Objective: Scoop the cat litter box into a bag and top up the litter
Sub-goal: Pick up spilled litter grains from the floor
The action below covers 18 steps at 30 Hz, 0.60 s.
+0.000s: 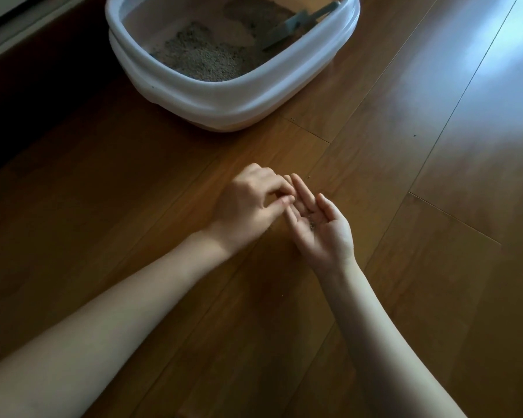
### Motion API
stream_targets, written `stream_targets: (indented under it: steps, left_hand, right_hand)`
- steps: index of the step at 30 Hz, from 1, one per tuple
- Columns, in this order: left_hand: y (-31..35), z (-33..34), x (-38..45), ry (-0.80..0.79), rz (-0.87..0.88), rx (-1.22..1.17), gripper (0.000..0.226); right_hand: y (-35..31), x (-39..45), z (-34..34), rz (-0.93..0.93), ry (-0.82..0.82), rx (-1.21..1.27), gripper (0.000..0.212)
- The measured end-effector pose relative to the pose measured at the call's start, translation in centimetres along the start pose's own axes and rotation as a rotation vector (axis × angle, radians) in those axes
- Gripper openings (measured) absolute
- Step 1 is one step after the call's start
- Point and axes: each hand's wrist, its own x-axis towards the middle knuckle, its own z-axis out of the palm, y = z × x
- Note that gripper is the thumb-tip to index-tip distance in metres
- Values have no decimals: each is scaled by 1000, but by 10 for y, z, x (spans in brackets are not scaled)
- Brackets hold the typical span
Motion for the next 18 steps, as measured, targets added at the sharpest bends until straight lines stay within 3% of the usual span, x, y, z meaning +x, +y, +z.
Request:
stream_targets:
  steps: [2, 5, 8, 18]
  left_hand:
    - [-11, -5, -6, 19, -117, 1, 6]
    - [-30, 0, -28, -149, -147, 49, 10]
    - [-36, 9, -46, -267, -120, 99, 13]
    - [-26, 20, -43, -318, 149, 365, 5]
  right_hand:
    - [-9, 0, -2, -48, 33, 31, 49]
    - [-19, -4, -7, -110, 27, 126, 48]
    - [-22, -7, -9, -134, 17, 169, 47]
    - [-17, -8, -6, -108, 24, 134, 48]
